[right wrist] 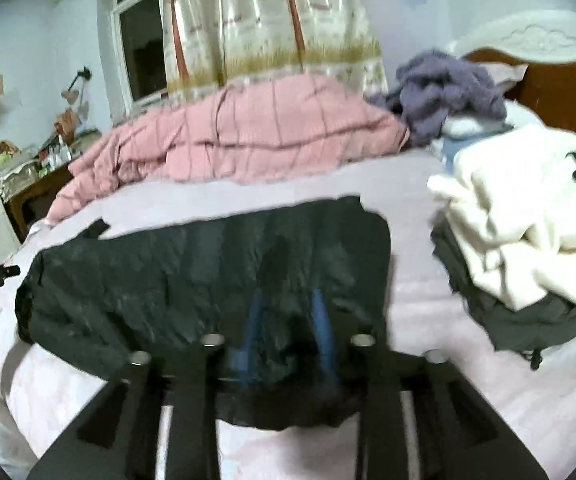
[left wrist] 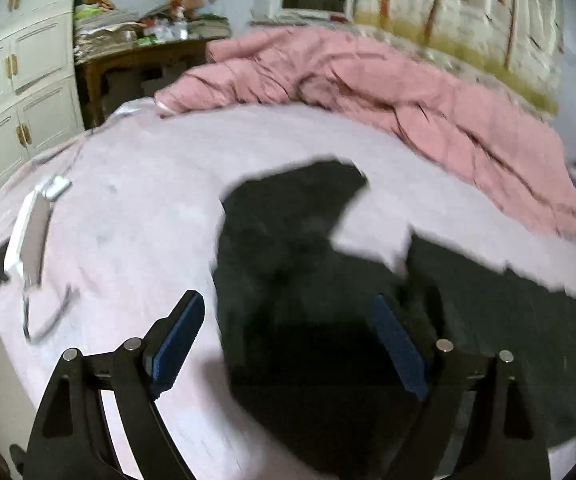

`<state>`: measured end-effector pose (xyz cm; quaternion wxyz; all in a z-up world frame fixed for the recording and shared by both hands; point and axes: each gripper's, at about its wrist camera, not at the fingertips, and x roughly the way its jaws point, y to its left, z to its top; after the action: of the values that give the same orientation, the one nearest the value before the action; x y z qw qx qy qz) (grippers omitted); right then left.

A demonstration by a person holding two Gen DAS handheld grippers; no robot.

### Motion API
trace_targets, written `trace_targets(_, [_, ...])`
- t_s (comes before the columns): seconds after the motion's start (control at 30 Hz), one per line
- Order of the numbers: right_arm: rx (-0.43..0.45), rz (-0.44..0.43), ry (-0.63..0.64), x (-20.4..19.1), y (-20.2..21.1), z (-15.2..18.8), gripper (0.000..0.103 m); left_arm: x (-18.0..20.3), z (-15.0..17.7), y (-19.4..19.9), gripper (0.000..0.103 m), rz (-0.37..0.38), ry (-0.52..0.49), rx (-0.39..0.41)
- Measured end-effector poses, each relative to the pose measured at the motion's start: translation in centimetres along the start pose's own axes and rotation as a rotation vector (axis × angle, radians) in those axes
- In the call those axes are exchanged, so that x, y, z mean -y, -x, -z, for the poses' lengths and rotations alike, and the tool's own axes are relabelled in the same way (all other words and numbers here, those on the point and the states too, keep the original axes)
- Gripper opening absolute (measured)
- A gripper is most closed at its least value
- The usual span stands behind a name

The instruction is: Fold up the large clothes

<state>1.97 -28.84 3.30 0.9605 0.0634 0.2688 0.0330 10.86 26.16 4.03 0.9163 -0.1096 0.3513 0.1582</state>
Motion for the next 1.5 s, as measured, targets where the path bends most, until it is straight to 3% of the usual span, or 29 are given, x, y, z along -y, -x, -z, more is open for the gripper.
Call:
trace_targets(0.13, [-0.012, -0.01, 0.013, -0.6, -0.4, 0.1, 0.035, 1.6, -3.8, -2.8, 0.085, -0.068, -0.172, 0.002])
trace_targets(0.3, [-0.033, 0.018, 0.031, -0.7, -0.9, 0.3, 0.035, 3.5, -6.6, -6.8, 0.083, 0.043, -0.177, -0.072])
trace_targets(0.43, [-0.052, 0.001, 0.006, -0.5, -1.6, 0.4, 0.035, 6.9, -8.4, -10.9, 0.081, -0.007, -0.292, -0.095])
trace_targets(0.53, [-0.071, 0.03, 0.032, -0.9, -2.3, 0.4, 0.035, 9.0, -9.2, -15.4, 0.081, -0.019, -0.357, -0.191])
trace_targets(0.63, [-0.123, 0.119, 0.034, -1.1, -3.9, 0.3, 0.036, 10.0, -9.1, -19.5, 0.081, -0.047, -0.382, -0.289])
trace_targets(0.73, [-0.143, 0.107, -0.01, -0.5, -4.7, -0.1, 0.036, 10.3, -8.4, -22.9, 0.08, -0.079, -0.36, -0.395])
trace_targets(0.8, [-0.133, 0.122, 0.005, -0.2, -4.7, -0.3, 0.036, 9.7, -8.0, -23.7, 0.073, -0.097, -0.339, -0.39])
trace_targets(0.83, [-0.125, 0.145, 0.015, -0.1, -4.6, -0.2, 0.036, 9.5, -7.9, -23.5, 0.052, -0.097, -0.329, -0.371])
trace_targets(0.9, [-0.123, 0.148, 0.013, 0.2, -4.3, -0.1, 0.036, 8.7, -8.1, -22.3, 0.004, -0.107, -0.302, -0.329])
trace_targets(0.93, [-0.125, 0.137, 0.005, 0.3, -4.2, -0.2, 0.036, 8.3, -8.5, -21.0, 0.002, -0.082, -0.278, -0.3])
trace_targets(1.03, [-0.096, 0.132, -0.027, 0.5, -3.3, -0.4, 0.036, 7.5, -10.4, -13.9, 0.002, 0.082, -0.192, -0.099])
trace_targets(1.1, [-0.072, 0.138, -0.032, 0.4, -2.7, -0.6, 0.036, 8.7, -11.2, -8.9, 0.002, 0.169, -0.241, -0.004])
trace_targets(1.23, [-0.029, 0.149, -0.05, 0.5, -1.4, -0.9, 0.036, 13.2, -11.8, 1.7, 0.002, 0.26, -0.404, 0.174])
trace_targets(1.37, [0.005, 0.195, -0.097, 1.7, -0.5, -1.0, 0.036, 18.1, -12.0, 10.8, 0.002, 0.38, -0.431, 0.288])
trace_targets(1.5, [0.008, 0.209, -0.182, 4.1, 0.0, -1.2, 0.036, 24.5, -11.1, 16.2, 0.002, 0.492, -0.512, 0.299])
